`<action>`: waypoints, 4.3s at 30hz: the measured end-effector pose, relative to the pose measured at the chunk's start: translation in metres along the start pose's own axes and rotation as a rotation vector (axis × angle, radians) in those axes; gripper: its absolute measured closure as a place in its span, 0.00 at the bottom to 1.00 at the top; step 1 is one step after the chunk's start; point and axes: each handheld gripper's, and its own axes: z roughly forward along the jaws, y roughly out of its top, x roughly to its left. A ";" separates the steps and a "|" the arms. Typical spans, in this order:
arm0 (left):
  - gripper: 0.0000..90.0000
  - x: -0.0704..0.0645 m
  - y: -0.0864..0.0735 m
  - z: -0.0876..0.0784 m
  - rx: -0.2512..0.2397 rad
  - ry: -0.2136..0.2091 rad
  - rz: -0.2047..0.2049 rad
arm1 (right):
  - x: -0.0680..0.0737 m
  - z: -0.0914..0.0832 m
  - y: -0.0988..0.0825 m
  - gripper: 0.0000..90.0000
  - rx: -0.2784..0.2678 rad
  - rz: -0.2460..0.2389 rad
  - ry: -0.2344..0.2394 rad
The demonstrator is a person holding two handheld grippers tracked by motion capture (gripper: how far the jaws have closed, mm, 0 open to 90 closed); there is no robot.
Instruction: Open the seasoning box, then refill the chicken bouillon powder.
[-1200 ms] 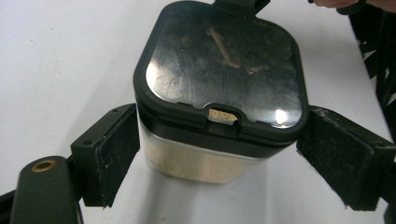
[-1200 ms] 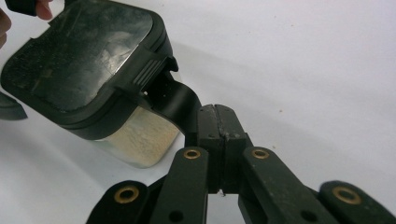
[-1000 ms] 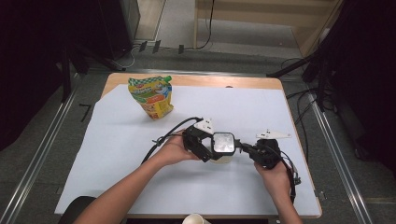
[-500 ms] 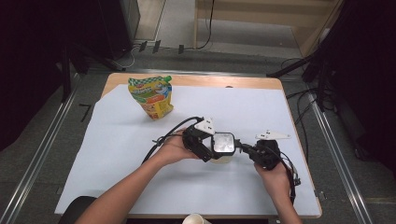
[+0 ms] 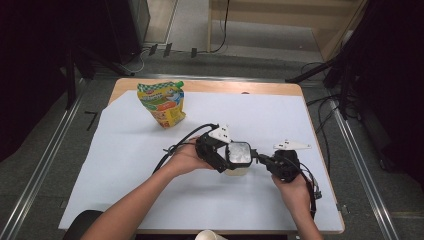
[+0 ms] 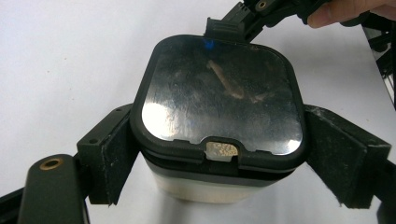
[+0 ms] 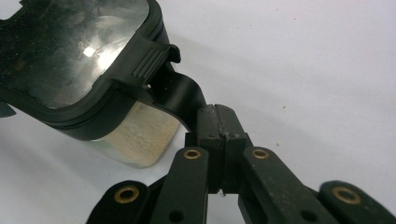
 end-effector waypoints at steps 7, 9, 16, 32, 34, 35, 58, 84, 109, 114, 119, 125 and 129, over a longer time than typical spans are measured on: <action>0.19 -0.002 0.005 -0.001 0.004 -0.002 0.005 | 0.000 0.000 0.000 1.00 -0.001 0.000 0.001; 0.19 -0.003 0.005 -0.001 0.004 -0.002 -0.003 | 0.000 0.000 0.000 1.00 -0.001 0.000 0.001; 0.19 -0.003 0.009 -0.002 0.007 0.002 -0.005 | 0.000 0.000 0.000 1.00 0.000 0.003 0.003; 0.19 -0.006 0.017 -0.004 0.037 0.015 -0.020 | 0.000 0.000 0.000 1.00 -0.003 0.003 0.006; 0.19 -0.006 0.019 -0.005 0.021 0.014 -0.013 | 0.000 0.000 0.000 1.00 -0.003 0.005 0.007; 0.21 -0.006 0.019 -0.005 0.021 0.014 -0.013 | 0.000 0.000 0.000 1.00 -0.003 0.005 0.007; 0.85 -0.019 0.054 -0.011 0.010 -0.147 -0.046 | 0.004 -0.003 -0.001 1.00 -0.007 0.002 0.030; 0.79 0.003 0.041 -0.029 -0.026 -0.155 -0.121 | 0.034 -0.033 -0.015 0.94 -0.059 -0.029 0.127; 0.49 0.028 -0.007 -0.071 -0.040 -0.110 -0.285 | 0.094 -0.015 -0.013 0.54 -0.060 -0.147 0.316; 0.48 0.033 -0.016 -0.082 -0.041 -0.087 -0.298 | 0.099 -0.011 -0.011 0.52 -0.051 -0.156 0.325; 0.47 0.037 -0.022 -0.093 -0.056 -0.065 -0.318 | 0.101 -0.008 -0.010 0.52 -0.039 -0.165 0.337; 0.47 0.041 -0.030 -0.104 -0.056 -0.023 -0.338 | 0.106 -0.003 -0.009 0.52 -0.025 -0.183 0.363; 0.47 0.043 -0.035 -0.112 -0.065 -0.008 -0.354 | 0.111 0.001 -0.007 0.52 -0.017 -0.194 0.385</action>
